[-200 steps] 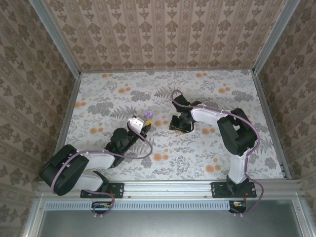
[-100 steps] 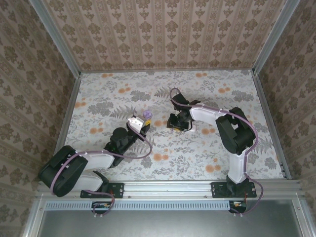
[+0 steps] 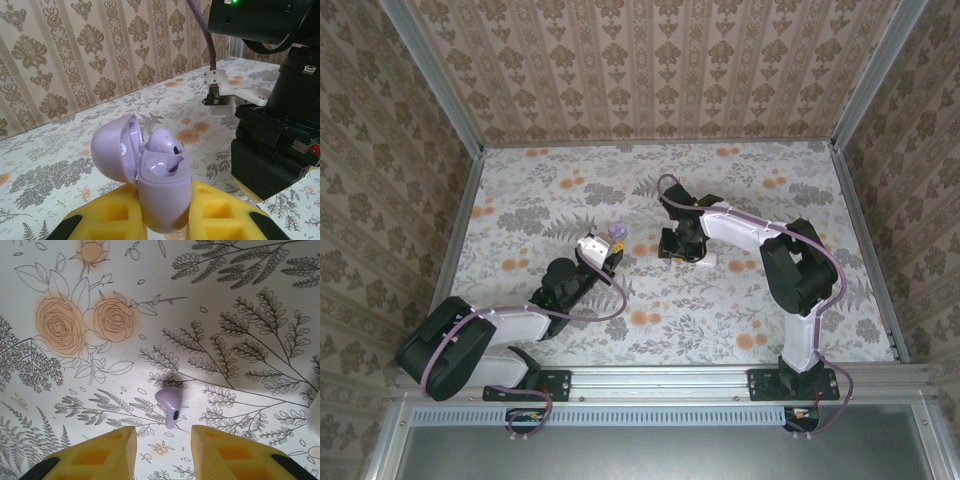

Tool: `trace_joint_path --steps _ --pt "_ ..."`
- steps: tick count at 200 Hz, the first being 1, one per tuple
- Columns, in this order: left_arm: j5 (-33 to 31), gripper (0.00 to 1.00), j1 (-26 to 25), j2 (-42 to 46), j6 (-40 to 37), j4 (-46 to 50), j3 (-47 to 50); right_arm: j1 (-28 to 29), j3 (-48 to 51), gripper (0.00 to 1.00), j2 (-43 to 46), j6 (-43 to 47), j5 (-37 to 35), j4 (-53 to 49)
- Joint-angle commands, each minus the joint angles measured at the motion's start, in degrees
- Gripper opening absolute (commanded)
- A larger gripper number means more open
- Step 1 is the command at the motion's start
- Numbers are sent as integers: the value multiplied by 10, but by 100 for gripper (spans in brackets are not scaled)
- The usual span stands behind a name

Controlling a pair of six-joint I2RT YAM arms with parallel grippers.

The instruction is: Insert the wireless bluetooth earbuds into the charging case

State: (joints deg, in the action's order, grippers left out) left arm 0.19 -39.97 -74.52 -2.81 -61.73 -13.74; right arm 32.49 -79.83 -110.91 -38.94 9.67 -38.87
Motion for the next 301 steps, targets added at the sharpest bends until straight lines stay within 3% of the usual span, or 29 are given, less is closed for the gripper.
trace_joint_path --steps 1,209,301 --pt "7 2 5 18 -10 10 4 3 -26 35 -21 12 -8 -28" --pt "13 2 17 29 -11 34 1 5 -48 24 -88 24 1 -22" --pt "35 2 18 8 -14 36 -3 5 13 21 -3 16 -2 49"
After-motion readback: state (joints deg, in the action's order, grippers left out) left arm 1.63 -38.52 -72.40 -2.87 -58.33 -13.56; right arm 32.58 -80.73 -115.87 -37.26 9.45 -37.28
